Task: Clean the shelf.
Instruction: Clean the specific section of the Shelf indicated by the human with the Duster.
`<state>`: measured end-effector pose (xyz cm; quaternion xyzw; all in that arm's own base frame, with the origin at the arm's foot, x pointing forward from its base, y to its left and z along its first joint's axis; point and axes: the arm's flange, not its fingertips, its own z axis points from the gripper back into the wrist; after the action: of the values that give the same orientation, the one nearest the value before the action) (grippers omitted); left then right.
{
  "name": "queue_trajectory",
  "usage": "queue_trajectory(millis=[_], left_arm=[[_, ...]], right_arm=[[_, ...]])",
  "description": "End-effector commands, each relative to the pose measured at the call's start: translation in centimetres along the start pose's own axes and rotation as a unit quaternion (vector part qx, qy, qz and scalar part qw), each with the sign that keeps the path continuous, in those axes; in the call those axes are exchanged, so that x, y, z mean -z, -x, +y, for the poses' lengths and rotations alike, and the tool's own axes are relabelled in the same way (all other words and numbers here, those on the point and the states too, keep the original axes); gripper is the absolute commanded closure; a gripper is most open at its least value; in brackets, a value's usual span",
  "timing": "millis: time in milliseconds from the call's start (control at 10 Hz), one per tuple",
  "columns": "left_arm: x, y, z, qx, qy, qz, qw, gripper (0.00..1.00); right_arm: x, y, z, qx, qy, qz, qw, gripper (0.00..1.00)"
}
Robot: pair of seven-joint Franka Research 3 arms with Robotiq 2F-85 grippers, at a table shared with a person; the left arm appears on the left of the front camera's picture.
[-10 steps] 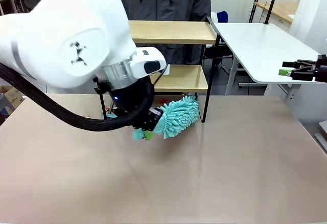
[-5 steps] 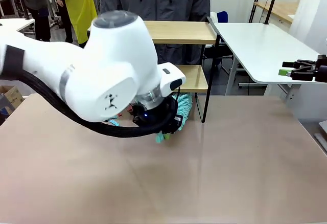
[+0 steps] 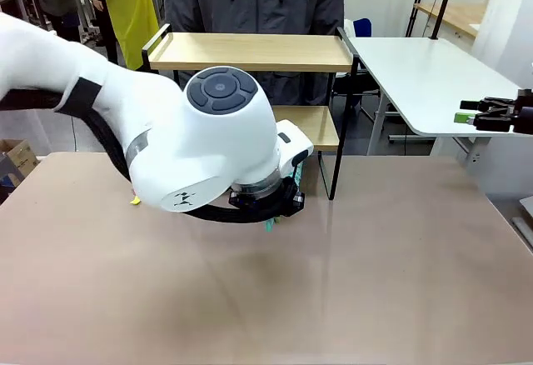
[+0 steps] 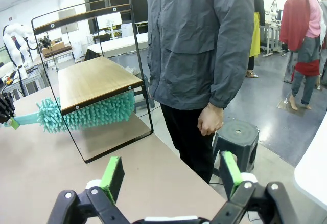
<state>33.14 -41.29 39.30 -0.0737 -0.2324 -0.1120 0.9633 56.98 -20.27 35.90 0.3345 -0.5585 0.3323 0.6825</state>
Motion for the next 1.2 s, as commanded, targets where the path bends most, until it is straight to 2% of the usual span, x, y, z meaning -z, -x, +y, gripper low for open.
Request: queue_trajectory(millis=[0,200,500,700,800,1100], left_arm=[[2.3,-0.8,-2.6,-0.020,0.019,-0.018,0.999,0.87],[3.0,-1.1,-3.4,-0.031,0.031,-0.014,0.999,0.87],[4.8,-0.3,-4.1,-0.024,0.030,0.008,0.999,0.87],[4.7,-0.3,-3.8,-0.022,0.050,0.029,0.998,0.87],[4.5,0.0,-3.5,-0.013,0.034,0.026,0.999,0.87],[5.0,0.3,-3.5,-0.013,0.037,0.031,0.999,0.87]], right_arm=[[0.2,-0.2,0.1,-0.002,0.002,0.001,1.000,0.00],[0.2,-0.2,0.1,-0.002,0.002,0.001,1.000,0.00],[0.2,-0.2,0.1,-0.002,0.002,0.001,1.000,0.00],[0.2,-0.2,0.1,-0.002,0.002,0.001,1.000,0.00],[0.2,-0.2,0.1,-0.002,0.002,0.001,1.000,0.00],[0.2,-0.2,0.1,-0.002,0.002,0.001,1.000,0.00]])
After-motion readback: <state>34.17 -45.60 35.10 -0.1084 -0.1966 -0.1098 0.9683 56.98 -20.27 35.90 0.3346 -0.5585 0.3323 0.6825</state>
